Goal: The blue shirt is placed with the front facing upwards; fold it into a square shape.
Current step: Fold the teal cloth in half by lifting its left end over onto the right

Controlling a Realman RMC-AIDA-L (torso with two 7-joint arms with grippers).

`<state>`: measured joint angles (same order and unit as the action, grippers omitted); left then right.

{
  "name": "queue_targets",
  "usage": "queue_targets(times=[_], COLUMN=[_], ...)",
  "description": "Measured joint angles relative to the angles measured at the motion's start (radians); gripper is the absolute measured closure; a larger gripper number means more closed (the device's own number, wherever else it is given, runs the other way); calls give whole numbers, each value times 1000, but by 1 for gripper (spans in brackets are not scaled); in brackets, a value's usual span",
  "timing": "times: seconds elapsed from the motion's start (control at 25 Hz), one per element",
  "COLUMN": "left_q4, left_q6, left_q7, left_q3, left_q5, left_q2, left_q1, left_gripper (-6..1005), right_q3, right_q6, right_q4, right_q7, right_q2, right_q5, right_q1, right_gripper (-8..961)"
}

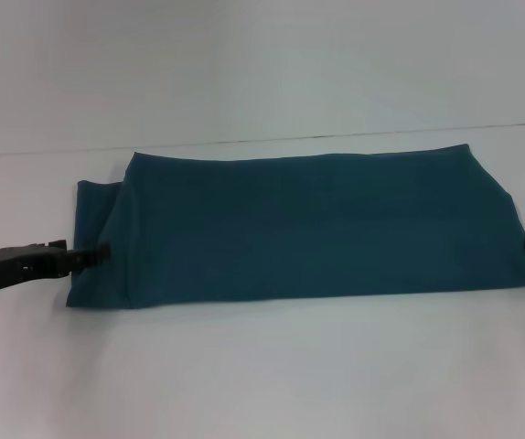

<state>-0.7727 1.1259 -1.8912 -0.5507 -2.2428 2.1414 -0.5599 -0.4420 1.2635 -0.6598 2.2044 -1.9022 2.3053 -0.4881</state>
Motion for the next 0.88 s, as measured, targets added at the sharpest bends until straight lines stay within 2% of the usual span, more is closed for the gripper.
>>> queue_targets(times=[0.44,0.88], left_q4=[-1,-8], left_q6=[-4,-3], left_q7=[3,-1], left_q3=[0,0], left_q5=[-15,-39], left_q2=[0,3], left_q1=[-1,5], left_gripper=[154,154], right_q3=[0,-32], right_q6=[-56,-108], right_q4=[31,77], right_q7=[-6,-11], right_q2=[-24,-28], right_q5=[6,6], right_q1=[-12,-25], right_gripper=[157,160])
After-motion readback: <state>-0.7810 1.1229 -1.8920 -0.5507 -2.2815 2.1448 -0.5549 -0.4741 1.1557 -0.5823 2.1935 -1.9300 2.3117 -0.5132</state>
